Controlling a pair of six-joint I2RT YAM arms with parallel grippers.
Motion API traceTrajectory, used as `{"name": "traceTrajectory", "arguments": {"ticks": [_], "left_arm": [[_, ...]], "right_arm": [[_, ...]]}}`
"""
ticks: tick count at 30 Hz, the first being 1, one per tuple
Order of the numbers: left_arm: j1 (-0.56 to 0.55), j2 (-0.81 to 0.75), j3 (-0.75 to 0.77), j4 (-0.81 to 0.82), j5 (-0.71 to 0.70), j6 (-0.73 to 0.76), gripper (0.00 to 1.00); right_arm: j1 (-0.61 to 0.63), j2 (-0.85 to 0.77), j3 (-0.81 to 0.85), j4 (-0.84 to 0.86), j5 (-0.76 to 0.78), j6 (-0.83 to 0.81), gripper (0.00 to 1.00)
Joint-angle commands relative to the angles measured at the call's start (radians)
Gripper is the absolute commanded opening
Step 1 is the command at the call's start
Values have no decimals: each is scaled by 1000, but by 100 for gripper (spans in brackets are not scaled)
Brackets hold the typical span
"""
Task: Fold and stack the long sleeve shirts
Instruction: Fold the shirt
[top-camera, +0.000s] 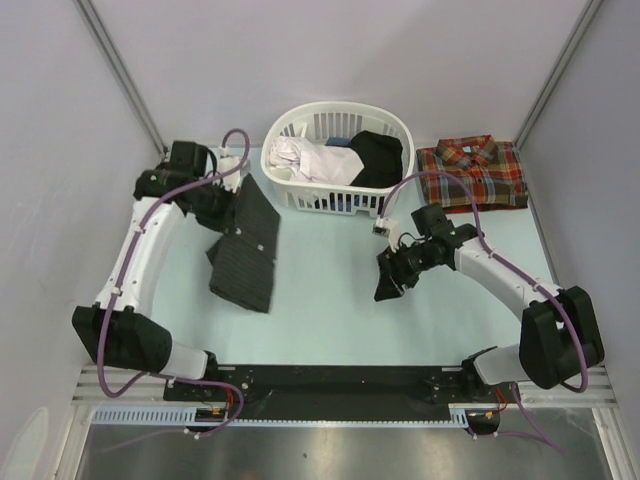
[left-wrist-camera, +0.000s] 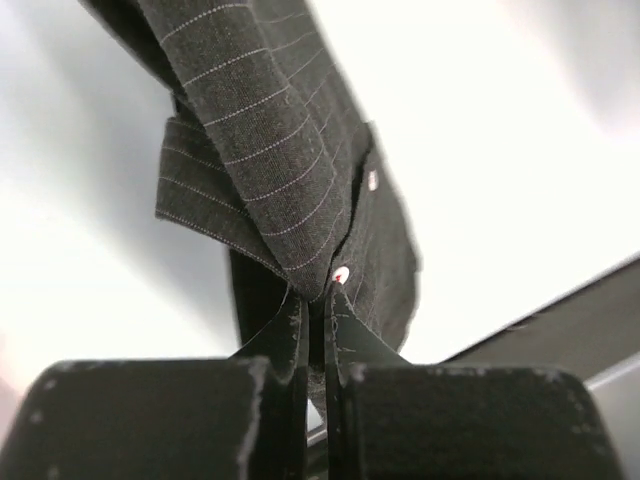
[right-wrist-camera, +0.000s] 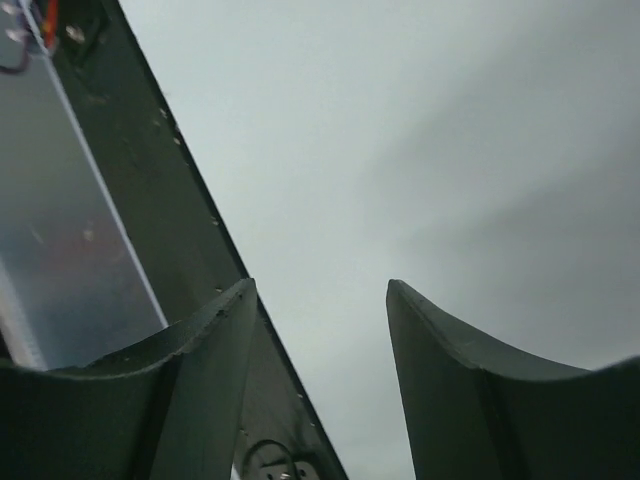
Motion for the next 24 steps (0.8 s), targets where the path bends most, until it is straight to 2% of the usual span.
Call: {"name": "traceTrajectory", "arguments": {"ticks": [1,3,5,8,10,11,13,15,16,19,24], "left_arm": [[7,18,214,-240,-283,239,0],[-18,-5,200,-245,-362,252,0],[-108,-31,156,-245,-385,215,0],[-250,-36,12,-192,-315,69,0],[-345,-8,-110,-92,-217,-32,0],[-378,-2,-140,-31,-245,-108,0],[-460,83,-180,54,-129,-274,0],[-551,186,-165,139,-156,-369,0],[-631,218,-145,164,-160,-389,0],[-699,339,-56,259,-120,-544,0],[-778,522,158,316,-195,-725,0]], "right_arm": [[-17,-30,6,68,-148,159,60],[-25,-27,-2,99,-172,228,61],[-42,-27,-22,148,-192,298,62],[-68,-12,-44,195,-205,367,63],[-114,8,-68,211,-228,435,65],[-134,12,-79,231,-230,456,66],[-191,19,-106,249,-236,521,73],[-237,25,-137,278,-250,591,77],[-252,34,-151,309,-256,614,78],[-312,37,-212,381,-264,720,80],[-416,55,-257,398,-238,762,83]]}}
